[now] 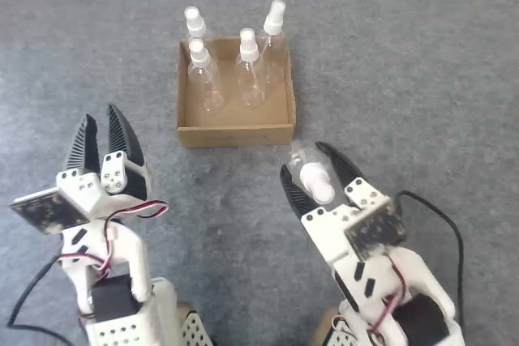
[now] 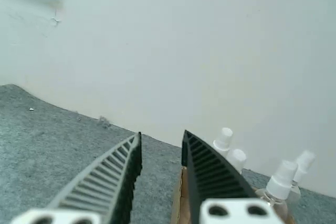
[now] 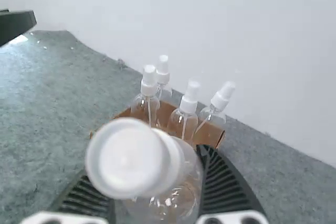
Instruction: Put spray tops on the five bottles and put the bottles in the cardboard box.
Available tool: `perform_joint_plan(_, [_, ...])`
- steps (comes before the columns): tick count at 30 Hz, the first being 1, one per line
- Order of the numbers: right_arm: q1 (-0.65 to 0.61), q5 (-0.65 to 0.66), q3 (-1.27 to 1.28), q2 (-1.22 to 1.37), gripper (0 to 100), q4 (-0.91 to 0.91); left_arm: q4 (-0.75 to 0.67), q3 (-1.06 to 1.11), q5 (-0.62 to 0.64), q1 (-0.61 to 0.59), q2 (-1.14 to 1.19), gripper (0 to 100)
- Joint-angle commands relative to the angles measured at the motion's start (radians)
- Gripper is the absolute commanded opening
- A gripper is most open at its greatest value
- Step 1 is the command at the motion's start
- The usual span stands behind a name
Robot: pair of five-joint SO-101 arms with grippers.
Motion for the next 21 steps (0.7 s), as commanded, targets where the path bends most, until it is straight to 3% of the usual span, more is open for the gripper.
perform_joint_plan(1, [-0.002, 0.014, -0.138, 0.013, 0.6, -0.005, -0.032, -0.007, 0.009, 0.005, -0.020, 12])
perform_joint_plan(12, [-0.004, 0.005, -0.453, 0.383, 0.6, -0.008, -0.035, 0.002, 0.009, 0.005, -0.018, 12])
perform_joint_plan(21, [0.002, 0.011, -0.483, 0.613, 0.6, -0.183, -0.035, 0.002, 0.006, 0.003, -0.018, 12])
